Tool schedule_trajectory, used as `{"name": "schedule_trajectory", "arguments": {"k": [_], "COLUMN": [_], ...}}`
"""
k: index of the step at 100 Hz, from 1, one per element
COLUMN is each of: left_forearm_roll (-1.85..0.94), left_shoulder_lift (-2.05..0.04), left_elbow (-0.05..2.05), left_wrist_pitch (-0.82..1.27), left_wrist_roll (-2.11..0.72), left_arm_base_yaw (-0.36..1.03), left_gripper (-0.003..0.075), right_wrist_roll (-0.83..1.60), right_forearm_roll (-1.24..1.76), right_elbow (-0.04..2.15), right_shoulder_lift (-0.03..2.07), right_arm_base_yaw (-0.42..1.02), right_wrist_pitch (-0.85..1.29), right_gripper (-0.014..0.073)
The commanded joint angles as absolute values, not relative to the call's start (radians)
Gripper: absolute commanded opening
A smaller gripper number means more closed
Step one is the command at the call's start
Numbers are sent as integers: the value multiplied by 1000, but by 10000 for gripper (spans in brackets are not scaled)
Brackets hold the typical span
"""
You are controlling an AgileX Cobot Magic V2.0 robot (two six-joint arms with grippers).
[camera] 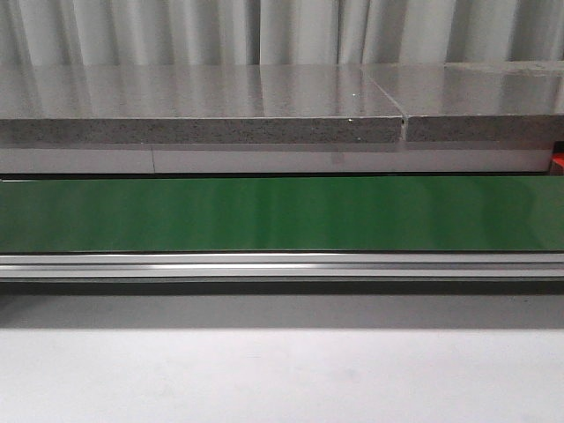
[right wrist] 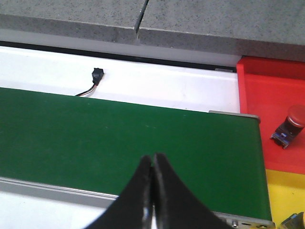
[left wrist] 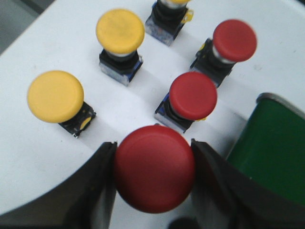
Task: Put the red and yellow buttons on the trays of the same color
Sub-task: 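Carry the red button onto the green conveyor and open the left gripper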
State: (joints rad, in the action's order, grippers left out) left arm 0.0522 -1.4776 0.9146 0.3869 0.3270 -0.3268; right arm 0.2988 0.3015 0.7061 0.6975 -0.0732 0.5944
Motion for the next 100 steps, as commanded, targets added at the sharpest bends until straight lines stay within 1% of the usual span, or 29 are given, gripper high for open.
{"name": "schedule_trajectory", "arguments": {"k": [1, 24, 52, 91, 95, 100], "left_forearm_roll": [54, 54, 54, 50, 50, 50], "left_shoulder_lift": [-1367, -1259, -1281, -1388, -1390, -1390], "left_elbow": [941, 941, 941, 941, 941, 941], "left_wrist_pitch": [357, 382, 401, 421, 429, 437], "left_wrist_roll": [326, 322, 301, 300, 298, 284], "left_arm_base_yaw": [-309, -208, -77, -65, -65, -65], "left_gripper": [123, 123, 123, 131, 141, 175], "right_wrist_roll": [305, 305, 305, 305, 305, 305], "right_forearm_roll": [313, 313, 313, 313, 313, 313], "right_elbow": [732, 732, 732, 732, 732, 732], "right_shoulder_lift": [693, 693, 693, 693, 693, 693], "right_arm_base_yaw": [-71, -71, -71, -71, -71, -71], "right_wrist_pitch": [529, 529, 529, 529, 529, 529], "right_gripper": [-67, -67, -67, -67, -67, -67]}}
